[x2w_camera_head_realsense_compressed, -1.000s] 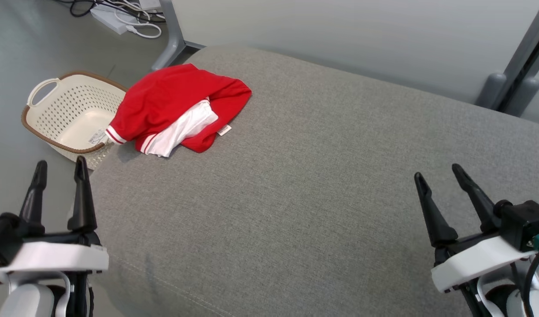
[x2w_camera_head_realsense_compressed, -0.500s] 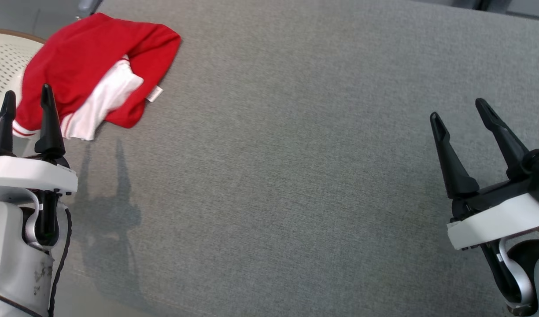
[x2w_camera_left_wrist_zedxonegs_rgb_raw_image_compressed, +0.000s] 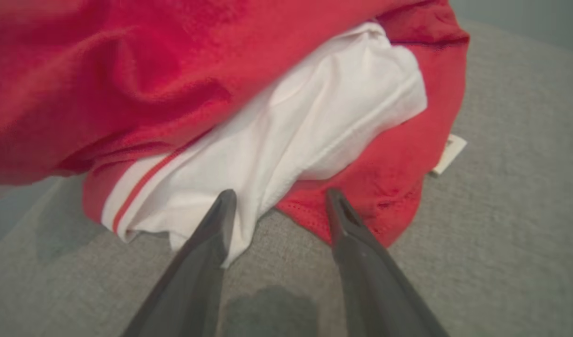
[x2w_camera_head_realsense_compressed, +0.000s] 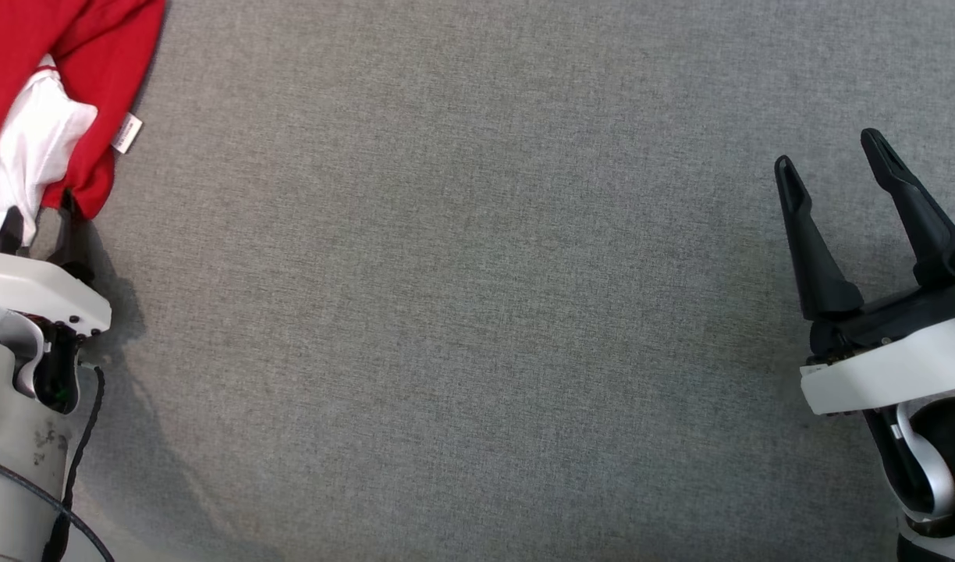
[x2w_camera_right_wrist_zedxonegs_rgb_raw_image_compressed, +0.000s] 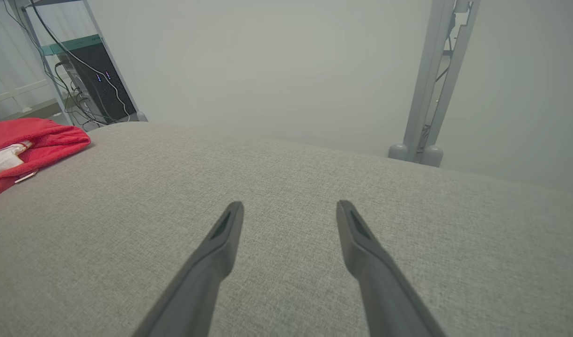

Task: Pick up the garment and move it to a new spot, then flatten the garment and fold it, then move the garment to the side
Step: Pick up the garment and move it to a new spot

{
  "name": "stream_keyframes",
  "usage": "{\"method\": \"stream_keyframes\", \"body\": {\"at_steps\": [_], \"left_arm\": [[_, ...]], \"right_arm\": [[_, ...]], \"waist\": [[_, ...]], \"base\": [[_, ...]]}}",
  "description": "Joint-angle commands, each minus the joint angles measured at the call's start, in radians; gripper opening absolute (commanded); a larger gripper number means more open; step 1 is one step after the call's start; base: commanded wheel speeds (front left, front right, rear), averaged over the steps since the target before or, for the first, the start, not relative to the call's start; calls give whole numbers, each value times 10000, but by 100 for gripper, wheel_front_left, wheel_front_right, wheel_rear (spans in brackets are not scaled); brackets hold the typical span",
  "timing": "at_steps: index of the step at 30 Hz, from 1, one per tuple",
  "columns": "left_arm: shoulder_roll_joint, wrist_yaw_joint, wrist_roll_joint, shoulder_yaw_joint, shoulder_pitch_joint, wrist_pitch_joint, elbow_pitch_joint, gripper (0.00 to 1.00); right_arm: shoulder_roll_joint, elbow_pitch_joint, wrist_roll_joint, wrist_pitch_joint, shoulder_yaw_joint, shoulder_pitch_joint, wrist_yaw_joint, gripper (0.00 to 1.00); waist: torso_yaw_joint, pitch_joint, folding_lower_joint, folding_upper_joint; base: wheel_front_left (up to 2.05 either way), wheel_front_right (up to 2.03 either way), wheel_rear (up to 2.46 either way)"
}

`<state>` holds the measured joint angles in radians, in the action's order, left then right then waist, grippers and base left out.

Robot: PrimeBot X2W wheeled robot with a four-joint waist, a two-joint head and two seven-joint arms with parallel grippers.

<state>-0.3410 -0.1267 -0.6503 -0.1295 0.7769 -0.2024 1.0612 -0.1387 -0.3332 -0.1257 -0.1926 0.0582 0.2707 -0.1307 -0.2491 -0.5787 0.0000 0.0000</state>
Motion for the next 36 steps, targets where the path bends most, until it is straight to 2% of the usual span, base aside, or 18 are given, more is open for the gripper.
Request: {"method": "stream_keyframes", "body": {"at_steps": [1, 2, 3, 12, 17, 25, 31, 36], "left_arm": [[-84, -53, -115, -123, 149, -31, 81, 43], [-125, -53, -216, -200, 187, -73, 108, 3], [-141, -54, -344, -270, 220, -150, 87, 0], [-883, -34, -612, -713, 90, -583, -590, 0], [-1375, 66, 49, 40, -347, -605, -2074, 0], [-1381, 776, 1307, 900, -2050, -606, -5445, 0], [-1442, 1406, 1499, 1049, -3774, -418, -7791, 0], [-1285, 2133, 1566, 952, -5581, 350, -10244, 0]], "right_arm": [[-41, 33, 6, 103, -24, 133, -3, 100], [-16, 57, 6, 116, -28, 129, -3, 100], [-2, 92, 9, 135, -53, 130, -3, 100], [204, 458, -113, 546, -273, -47, -3, 100], [262, 768, -144, 874, -406, -211, -3, 100], [453, 1142, -291, 1333, -598, -761, -3, 100], [564, 1329, -128, 1539, -588, -1180, -3, 100], [649, 1367, -206, 1700, -544, -1471, -3, 100]], "waist": [[55, -60, 0, 0], [58, -61, 0, 0], [52, -39, 0, 0], [-10, 525, 0, 0], [38, 1224, 0, 0], [371, 2391, 0, 0], [913, 3002, 0, 0], [1652, 3410, 0, 0]], "base": [[0, 0, 0], [0, 0, 0], [0, 0, 0], [0, 0, 0], [0, 0, 0], [0, 0, 0], [0, 0, 0], [0, 0, 0]]}}
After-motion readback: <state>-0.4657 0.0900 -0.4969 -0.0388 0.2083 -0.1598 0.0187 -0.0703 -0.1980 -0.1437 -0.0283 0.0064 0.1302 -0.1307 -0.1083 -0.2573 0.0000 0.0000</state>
